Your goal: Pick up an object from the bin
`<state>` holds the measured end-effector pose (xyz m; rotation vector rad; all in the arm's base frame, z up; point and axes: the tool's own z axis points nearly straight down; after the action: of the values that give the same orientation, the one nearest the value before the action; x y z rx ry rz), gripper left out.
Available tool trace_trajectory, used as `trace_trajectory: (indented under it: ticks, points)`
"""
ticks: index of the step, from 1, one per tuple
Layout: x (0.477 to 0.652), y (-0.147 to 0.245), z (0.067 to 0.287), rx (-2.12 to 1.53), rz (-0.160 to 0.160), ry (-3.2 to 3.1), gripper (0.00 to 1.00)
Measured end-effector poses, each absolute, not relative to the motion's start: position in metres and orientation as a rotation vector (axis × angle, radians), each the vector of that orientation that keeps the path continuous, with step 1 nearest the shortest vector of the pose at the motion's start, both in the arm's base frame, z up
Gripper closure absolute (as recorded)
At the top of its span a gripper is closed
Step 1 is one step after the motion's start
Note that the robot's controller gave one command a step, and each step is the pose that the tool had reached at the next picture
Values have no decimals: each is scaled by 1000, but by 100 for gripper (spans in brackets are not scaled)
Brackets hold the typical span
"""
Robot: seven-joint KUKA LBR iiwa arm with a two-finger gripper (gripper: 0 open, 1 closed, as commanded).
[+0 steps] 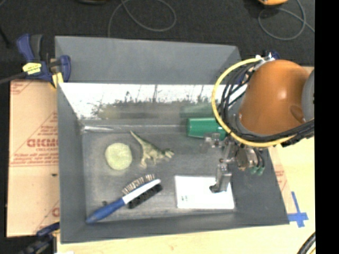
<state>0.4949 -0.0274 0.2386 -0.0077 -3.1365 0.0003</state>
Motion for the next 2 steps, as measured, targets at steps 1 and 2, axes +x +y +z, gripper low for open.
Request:
trace_trajectory:
  ticks: [1, 2]
  points:
    - [495, -27, 243, -6, 1, -3143, 0]
    - [524, 10, 173, -71, -1, -3150, 0]
